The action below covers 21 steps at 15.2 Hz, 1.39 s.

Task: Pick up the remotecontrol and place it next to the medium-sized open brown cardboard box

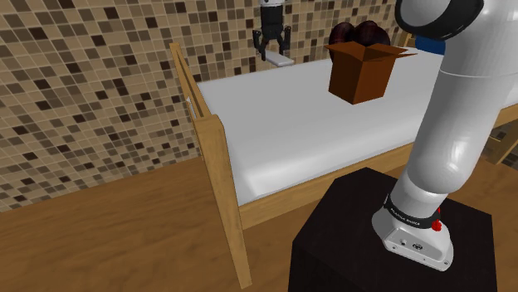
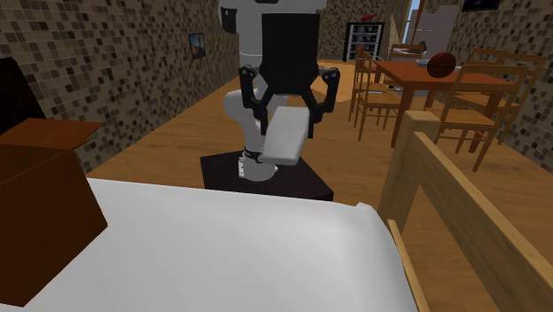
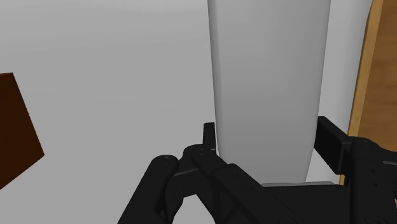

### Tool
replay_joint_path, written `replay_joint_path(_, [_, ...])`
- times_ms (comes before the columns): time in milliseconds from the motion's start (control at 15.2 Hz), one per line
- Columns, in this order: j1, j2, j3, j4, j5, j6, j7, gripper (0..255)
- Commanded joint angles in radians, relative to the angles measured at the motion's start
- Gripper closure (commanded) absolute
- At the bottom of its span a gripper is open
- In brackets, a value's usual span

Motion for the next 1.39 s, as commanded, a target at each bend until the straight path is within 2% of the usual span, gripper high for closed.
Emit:
replay_joint_path(0, [-0.001, 0.010, 0.000, 0.041, 0.001, -0.031, -0.001, 255])
replay_joint_path(330, [-0.003, 0.039, -0.001, 0.144, 0.003, -0.105, -0.002, 255])
replay_joint_path(792, [-0.070, -0.140, -0.059, -0.085, -0.014, -0.054, -0.130, 255])
replay_joint_path(1320, [-0.145, -0.277, -0.145, -0.237, -0.047, -0.034, -0.291, 255])
